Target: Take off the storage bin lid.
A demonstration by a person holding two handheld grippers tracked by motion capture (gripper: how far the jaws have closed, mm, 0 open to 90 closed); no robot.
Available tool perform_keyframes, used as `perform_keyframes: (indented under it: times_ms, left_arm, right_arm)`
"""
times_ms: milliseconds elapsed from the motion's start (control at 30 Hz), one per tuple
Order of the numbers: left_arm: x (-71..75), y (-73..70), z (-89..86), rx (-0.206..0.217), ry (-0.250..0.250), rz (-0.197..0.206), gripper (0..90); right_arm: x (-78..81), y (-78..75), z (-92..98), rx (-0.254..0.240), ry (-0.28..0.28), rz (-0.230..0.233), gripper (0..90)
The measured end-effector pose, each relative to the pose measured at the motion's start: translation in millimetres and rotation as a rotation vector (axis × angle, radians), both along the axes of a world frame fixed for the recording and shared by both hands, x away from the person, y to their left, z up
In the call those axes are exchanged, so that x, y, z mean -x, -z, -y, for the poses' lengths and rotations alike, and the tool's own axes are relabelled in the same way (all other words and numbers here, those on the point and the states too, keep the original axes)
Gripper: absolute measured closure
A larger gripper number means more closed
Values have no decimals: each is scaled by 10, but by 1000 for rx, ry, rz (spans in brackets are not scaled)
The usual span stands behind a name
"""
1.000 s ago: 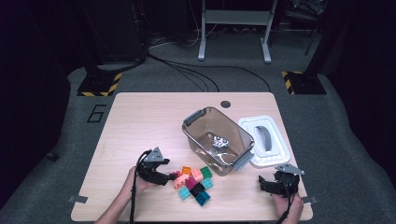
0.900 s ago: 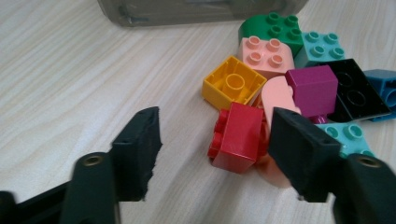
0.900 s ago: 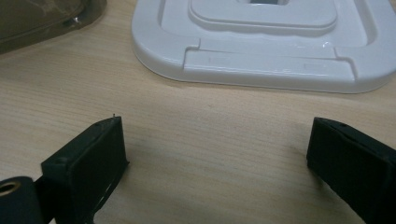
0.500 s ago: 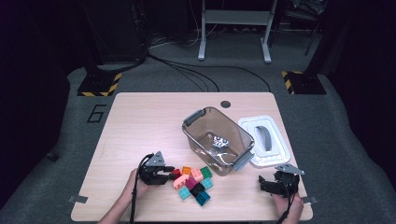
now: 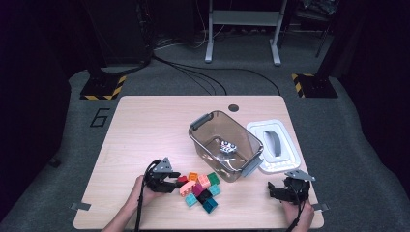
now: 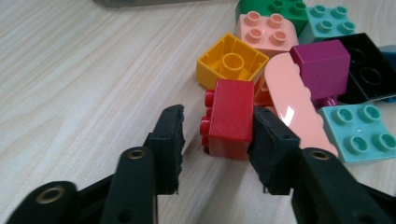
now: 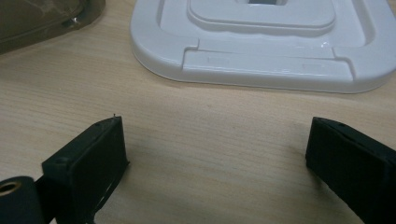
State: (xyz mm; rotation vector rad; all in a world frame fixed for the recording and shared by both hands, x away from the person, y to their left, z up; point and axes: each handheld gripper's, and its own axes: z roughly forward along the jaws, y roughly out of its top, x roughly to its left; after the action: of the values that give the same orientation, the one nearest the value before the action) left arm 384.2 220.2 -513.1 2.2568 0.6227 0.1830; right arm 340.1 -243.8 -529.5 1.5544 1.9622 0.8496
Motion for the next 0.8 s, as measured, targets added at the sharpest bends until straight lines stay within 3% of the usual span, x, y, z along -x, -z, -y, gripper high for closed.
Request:
perform_keyframes:
  times_ms: [133,633,800]
  left_arm:
    - [9,10,-3,8,-5,16,670]
    - [-29,-64,-88,13,-11,29,677]
    - [-73,-125,-137,41,-27,25,677]
  right_arm:
    - [0,0,0,0,0,0,43]
    - [0,0,0,0,0,0,43]
    - [0,0,1,0,-1,0,42]
